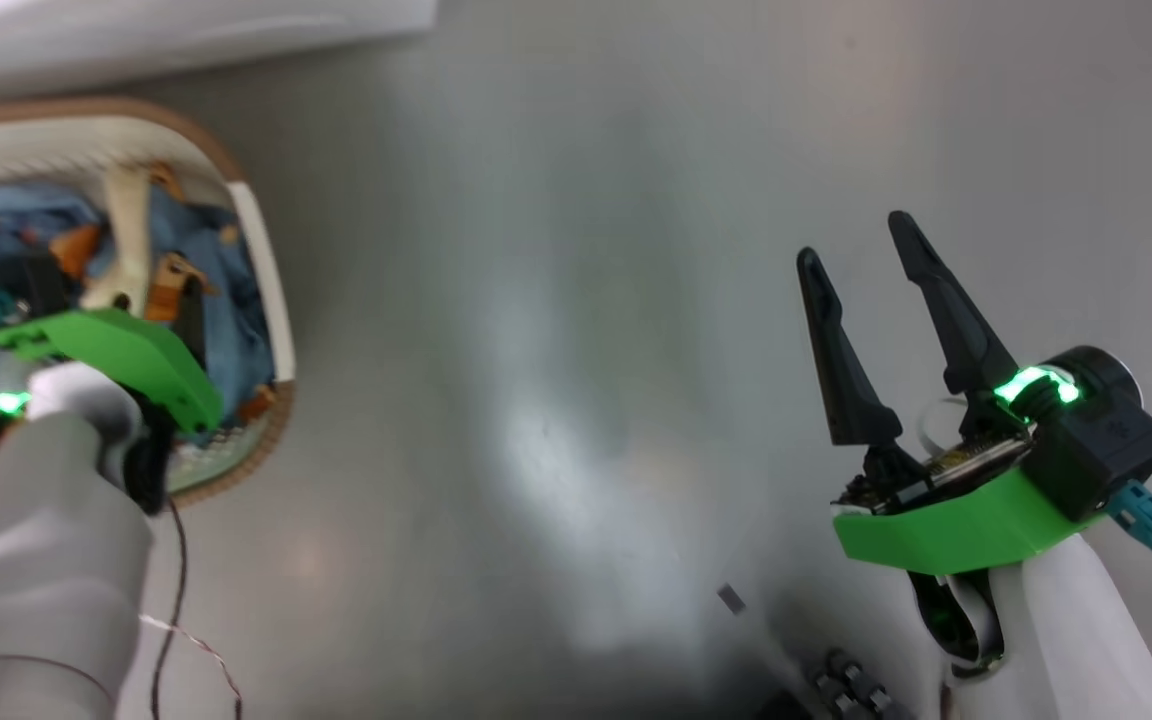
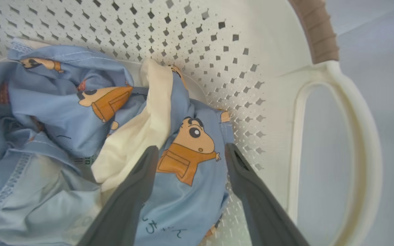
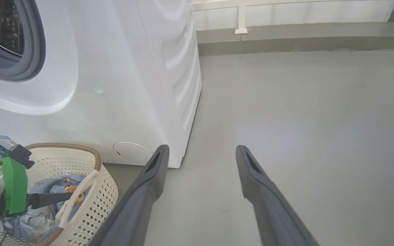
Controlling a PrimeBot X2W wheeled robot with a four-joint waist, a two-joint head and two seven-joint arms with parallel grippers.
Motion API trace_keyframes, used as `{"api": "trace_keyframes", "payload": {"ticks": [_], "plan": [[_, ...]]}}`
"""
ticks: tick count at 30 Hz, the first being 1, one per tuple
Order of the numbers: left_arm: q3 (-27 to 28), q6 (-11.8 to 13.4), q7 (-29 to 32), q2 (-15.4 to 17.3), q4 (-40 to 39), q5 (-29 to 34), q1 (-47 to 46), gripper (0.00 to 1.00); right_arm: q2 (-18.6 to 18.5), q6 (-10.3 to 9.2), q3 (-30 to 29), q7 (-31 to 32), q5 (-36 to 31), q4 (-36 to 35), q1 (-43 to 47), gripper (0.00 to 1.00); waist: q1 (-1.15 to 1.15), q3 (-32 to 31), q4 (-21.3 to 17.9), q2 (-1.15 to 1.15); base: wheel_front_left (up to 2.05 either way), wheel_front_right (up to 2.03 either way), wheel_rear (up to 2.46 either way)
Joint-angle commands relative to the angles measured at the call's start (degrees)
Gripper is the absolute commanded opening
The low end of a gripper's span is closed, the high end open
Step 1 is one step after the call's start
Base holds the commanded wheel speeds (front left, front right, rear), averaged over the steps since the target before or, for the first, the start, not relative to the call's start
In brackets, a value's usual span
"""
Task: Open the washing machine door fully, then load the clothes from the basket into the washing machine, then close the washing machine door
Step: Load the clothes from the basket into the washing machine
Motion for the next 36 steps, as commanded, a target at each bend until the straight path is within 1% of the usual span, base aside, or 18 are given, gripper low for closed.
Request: {"api": "trace_keyframes", "payload": {"ticks": [1, 6, 11, 14, 15, 16, 17, 18, 21, 24, 29, 33, 36], "plan": [[0.87, -0.17, 0.27, 2.84, 0.01, -0.28, -0.18, 1.00, 0.04, 0.09, 1.49, -0.67, 0.58, -1.87, -0.05, 1.00, 0.00, 5.75, -3.71, 0.00, 0.00, 0.00, 0.00], [0.62, 0.10, 2.23, 4.43, 0.52, -0.37, -2.64, 1.00, 0.04, 0.09, 1.69, -0.67, 1.43, -2.55, -0.76, 1.00, 0.00, 8.57, -4.41, 0.00, 0.00, 0.00, 0.00], [0.35, 1.54, 3.27, 5.67, 0.85, -0.27, -4.15, 1.00, 0.04, 0.09, 1.98, -0.67, 1.99, -2.87, -1.30, 1.00, 0.00, 10.22, -4.81, 0.00, 0.00, 0.00, 0.00], [0.32, 2.19, 3.67, 5.81, 0.95, -0.35, -4.32, 1.00, 0.04, 0.09, 2.02, -0.67, 2.07, -2.83, -1.47, 1.00, 0.00, 10.38, -4.87, 0.00, 0.00, 0.00, 0.00], [0.26, 2.40, 3.80, 5.94, 1.00, -0.35, -4.34, 0.96, 0.04, 0.09, 2.02, -0.67, 2.11, -2.78, -1.52, 1.00, 0.00, 10.47, -4.89, 0.00, 0.00, 0.00, 0.00], [0.26, 2.55, 3.82, 6.11, 1.03, -0.41, -4.39, 0.48, 0.04, 0.09, 2.01, -0.67, 2.17, -2.73, -1.58, 1.00, 0.00, 10.54, -4.92, 0.00, 0.00, 0.00, 0.00], [0.22, 2.74, 3.75, 6.18, 1.06, -0.43, -4.45, 0.13, 0.04, 0.09, 1.98, -0.67, 2.23, -2.67, -1.67, 1.00, 0.00, 10.59, -4.93, 0.00, 0.00, 0.00, 0.00], [0.18, 2.90, 3.80, 6.04, 1.09, -0.48, -4.43, 0.00, 0.04, 0.09, 1.91, -0.67, 2.29, -2.62, -1.75, 1.00, 0.00, 10.56, -4.91, 0.00, 0.00, 0.00, 0.00], [-0.10, 3.74, 3.57, 5.54, 1.15, -0.44, -4.35, 0.00, 0.04, 0.09, 1.67, -0.67, 2.39, -2.54, -1.83, 1.00, 0.00, 10.32, -4.64, 0.00, 0.00, 0.00, 0.00], [-0.14, 3.76, 3.20, 6.13, 1.20, -0.58, -4.46, 0.00, 0.04, 0.09, 1.64, -0.67, 2.45, -2.54, -1.97, 1.00, 0.00, 10.26, -4.45, 0.00, 0.00, 0.00, 0.00], [-0.49, 4.53, 1.17, 5.42, 1.24, -0.55, -4.30, 0.00, 0.04, 0.09, 1.23, -0.67, 2.19, -2.26, -1.97, 1.00, 0.00, 9.23, -3.26, 0.00, 0.00, 0.00, 0.00], [-0.70, 3.98, -0.87, 5.45, 1.26, -0.67, -3.90, 0.00, 0.04, 0.09, 0.83, -0.68, 1.66, -2.02, -1.86, 1.00, 0.00, 7.85, -2.02, 0.00, 0.00, 0.00, 0.00], [-1.04, 3.78, -2.85, 4.81, 1.25, -0.61, -3.51, 0.00, 0.04, 0.09, 0.39, -0.68, 0.91, -1.73, -1.60, 1.00, 0.00, 6.37, -0.65, 0.00, 0.00, 0.00, 0.00]]}}
